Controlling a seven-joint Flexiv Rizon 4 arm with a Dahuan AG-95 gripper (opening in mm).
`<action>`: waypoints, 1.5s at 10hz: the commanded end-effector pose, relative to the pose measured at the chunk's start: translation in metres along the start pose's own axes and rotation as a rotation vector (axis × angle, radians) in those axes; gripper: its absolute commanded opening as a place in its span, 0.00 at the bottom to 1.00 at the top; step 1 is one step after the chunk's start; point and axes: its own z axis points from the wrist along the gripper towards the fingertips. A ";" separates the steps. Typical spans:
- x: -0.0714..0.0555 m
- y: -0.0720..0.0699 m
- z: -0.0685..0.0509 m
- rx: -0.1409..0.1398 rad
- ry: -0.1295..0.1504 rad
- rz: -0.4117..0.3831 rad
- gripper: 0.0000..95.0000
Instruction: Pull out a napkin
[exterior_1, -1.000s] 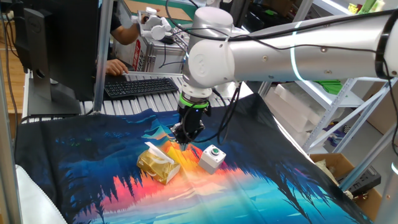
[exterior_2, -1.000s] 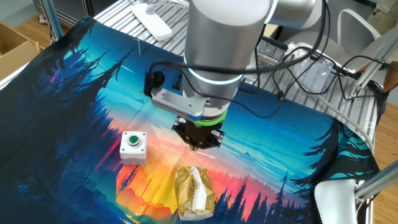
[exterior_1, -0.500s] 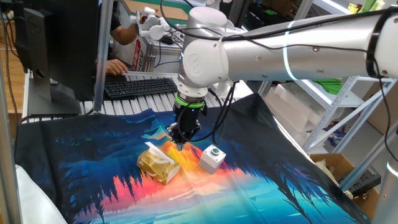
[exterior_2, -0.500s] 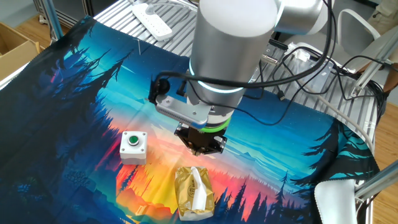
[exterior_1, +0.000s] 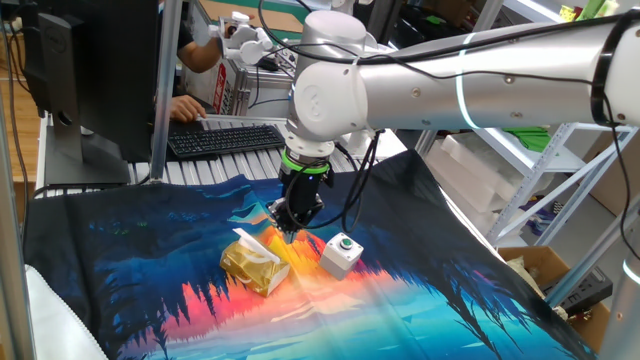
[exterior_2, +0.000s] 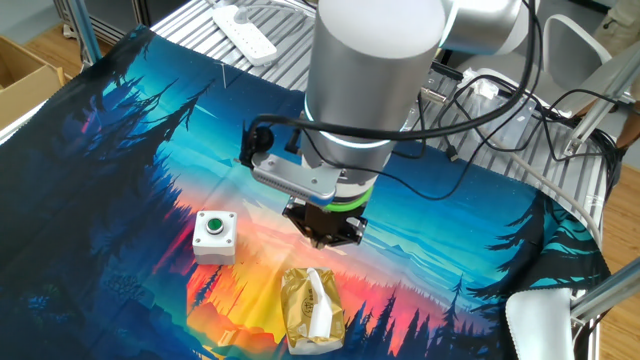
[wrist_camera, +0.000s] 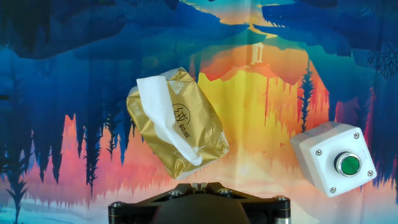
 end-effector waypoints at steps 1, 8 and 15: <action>0.000 0.000 -0.001 0.001 0.008 -0.004 0.00; 0.000 0.000 -0.001 0.002 0.012 -0.016 0.00; 0.000 0.000 -0.001 0.001 0.008 -0.023 0.00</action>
